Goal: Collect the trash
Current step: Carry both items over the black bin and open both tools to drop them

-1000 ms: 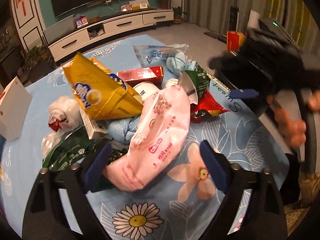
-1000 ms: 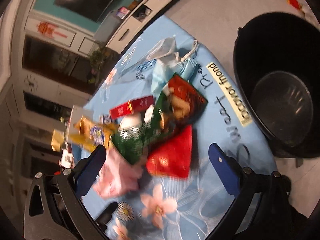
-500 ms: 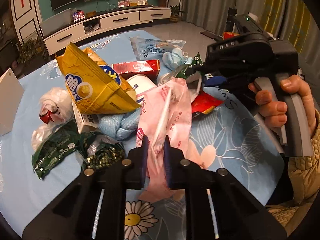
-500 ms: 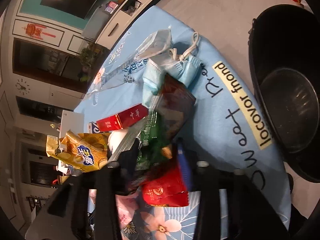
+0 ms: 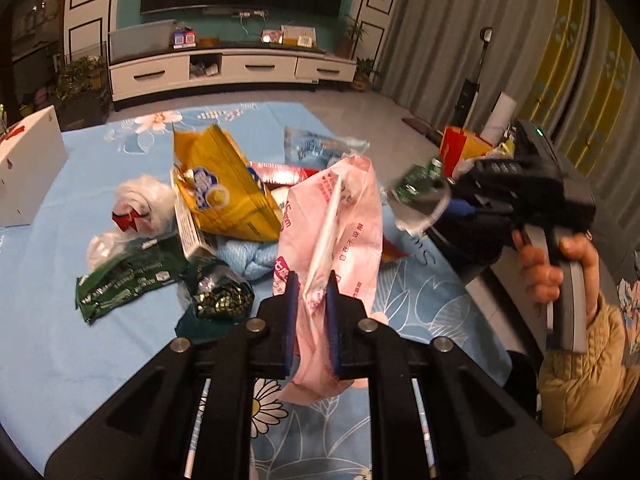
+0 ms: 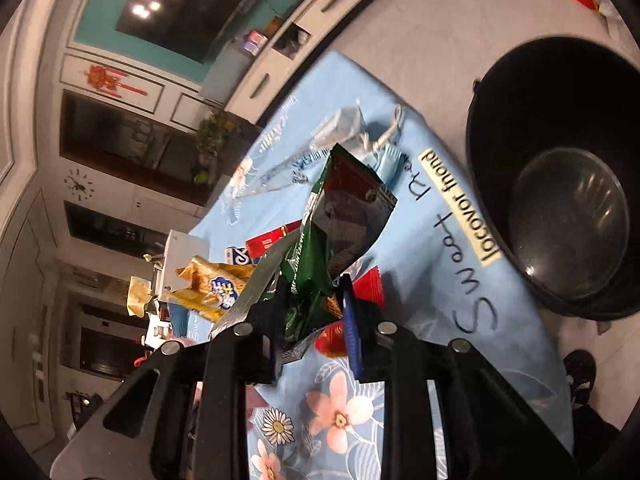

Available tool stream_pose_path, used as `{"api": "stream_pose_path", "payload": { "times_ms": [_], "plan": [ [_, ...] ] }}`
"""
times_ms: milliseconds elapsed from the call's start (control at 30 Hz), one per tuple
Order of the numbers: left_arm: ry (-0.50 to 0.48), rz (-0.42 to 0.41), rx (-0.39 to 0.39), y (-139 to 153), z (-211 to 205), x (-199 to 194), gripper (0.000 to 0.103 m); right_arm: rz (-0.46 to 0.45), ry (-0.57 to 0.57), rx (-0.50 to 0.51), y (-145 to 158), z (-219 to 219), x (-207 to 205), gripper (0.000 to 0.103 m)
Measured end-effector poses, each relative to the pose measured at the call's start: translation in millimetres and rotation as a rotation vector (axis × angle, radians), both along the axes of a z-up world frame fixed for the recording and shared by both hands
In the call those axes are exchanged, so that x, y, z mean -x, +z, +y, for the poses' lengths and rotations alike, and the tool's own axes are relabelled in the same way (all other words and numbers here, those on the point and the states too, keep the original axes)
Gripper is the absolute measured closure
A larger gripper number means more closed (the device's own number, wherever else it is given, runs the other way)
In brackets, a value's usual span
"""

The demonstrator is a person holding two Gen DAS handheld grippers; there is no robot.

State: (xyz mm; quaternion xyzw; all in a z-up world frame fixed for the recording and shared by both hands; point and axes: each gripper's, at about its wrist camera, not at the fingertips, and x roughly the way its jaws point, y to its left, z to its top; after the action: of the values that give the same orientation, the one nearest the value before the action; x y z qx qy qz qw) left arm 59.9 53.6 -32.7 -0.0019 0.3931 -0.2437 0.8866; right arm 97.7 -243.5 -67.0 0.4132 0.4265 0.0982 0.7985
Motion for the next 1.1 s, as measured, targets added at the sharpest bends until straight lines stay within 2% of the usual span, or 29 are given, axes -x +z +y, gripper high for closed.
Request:
{"api": "stream_pose_path", "payload": {
  "times_ms": [233, 433, 633, 800, 1100],
  "plan": [
    [-0.014, -0.023, 0.030, 19.2, -25.1, -4.3, 0.089, -0.026, -0.085, 0.169, 10.6, -37.9, 49.1, 0.077],
    [-0.048, -0.017, 0.026, 28.9, -82.4, -21.5, 0.089, -0.041, -0.219, 0.326, 12.3, -73.3, 69.8, 0.077],
    [-0.136, -0.013, 0.000, 33.0, -153.3, -41.4, 0.088, -0.019, -0.292, 0.405, -5.8, -96.2, 76.2, 0.077],
    [-0.225, 0.037, -0.020, 13.7, -217.6, -65.0, 0.088, 0.004, -0.309, 0.426, -23.6, -110.1, 72.6, 0.077],
    [-0.251, 0.119, -0.066, -38.4, -281.8, -90.1, 0.086, 0.046, -0.339, 0.434, -48.0, -132.0, 66.3, 0.074]
  ]
}}
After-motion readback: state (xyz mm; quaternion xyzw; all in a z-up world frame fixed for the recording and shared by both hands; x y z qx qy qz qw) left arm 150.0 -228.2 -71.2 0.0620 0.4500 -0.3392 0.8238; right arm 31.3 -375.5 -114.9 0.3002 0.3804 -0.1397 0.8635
